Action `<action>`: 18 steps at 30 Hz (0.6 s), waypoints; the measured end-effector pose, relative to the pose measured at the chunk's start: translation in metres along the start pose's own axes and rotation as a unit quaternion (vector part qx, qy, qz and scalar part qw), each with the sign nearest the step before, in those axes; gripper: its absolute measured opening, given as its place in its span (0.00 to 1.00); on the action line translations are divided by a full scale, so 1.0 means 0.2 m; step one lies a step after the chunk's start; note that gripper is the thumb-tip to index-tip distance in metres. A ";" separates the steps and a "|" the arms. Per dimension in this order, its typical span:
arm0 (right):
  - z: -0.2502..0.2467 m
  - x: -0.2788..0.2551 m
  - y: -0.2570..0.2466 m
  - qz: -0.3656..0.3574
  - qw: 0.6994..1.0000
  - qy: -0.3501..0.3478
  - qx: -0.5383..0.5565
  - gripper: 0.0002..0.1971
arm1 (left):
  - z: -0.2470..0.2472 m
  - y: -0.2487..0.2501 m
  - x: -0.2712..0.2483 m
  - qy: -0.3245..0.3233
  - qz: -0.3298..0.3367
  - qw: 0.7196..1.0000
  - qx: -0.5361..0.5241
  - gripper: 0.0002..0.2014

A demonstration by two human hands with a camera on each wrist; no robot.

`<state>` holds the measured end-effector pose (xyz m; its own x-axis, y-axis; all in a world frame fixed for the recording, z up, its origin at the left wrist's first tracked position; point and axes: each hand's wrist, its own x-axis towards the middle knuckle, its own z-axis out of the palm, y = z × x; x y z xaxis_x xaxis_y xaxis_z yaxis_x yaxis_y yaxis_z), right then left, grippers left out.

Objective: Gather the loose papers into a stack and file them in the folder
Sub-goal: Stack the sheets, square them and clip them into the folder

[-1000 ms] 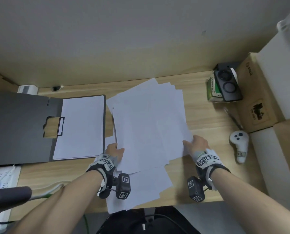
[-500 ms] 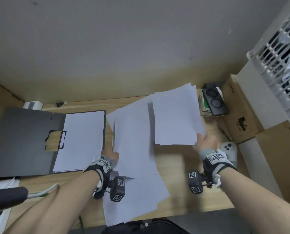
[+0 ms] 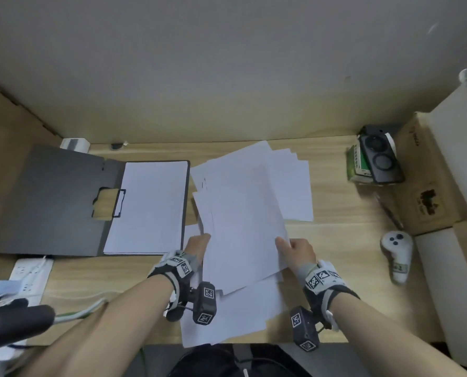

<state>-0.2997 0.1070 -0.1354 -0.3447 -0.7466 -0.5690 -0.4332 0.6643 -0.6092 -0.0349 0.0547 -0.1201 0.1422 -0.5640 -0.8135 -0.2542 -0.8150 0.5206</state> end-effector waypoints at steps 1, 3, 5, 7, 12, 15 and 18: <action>0.03 0.00 0.01 0.003 1.000 -0.026 -0.008 0.21 | 0.00 -0.02 0.01 -0.010 -0.010 1.000 -0.015 0.16; 0.06 -0.02 0.03 0.011 0.996 -0.077 -0.033 0.20 | 0.01 -0.06 0.01 -0.029 -0.018 0.999 -0.004 0.30; 0.08 -0.03 0.03 0.017 0.993 -0.101 -0.064 0.19 | 0.02 -0.07 0.00 -0.024 -0.013 0.999 0.037 0.27; 0.06 -0.03 0.01 0.005 0.995 -0.076 -0.071 0.19 | 0.02 -0.05 -0.03 0.002 -0.007 0.997 0.081 0.17; -0.03 0.03 -0.05 -0.035 0.999 0.022 0.031 0.23 | -0.01 0.05 -0.08 0.022 0.030 0.996 0.087 0.12; -0.08 0.04 -0.18 -0.026 0.992 -0.029 0.120 0.37 | -0.09 0.11 -0.09 -0.003 0.059 0.998 0.035 0.25; -0.13 0.06 -0.33 -0.049 0.981 -0.089 0.166 0.29 | -0.18 0.08 0.16 -0.004 0.085 0.996 -0.003 0.41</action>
<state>-0.2964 0.0545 -0.0881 -0.1511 -0.8084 -0.5689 -0.1512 0.5876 -0.7949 -0.0010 0.0182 -0.1285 0.0897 -0.6927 -0.7156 -0.2679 -0.7088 0.6525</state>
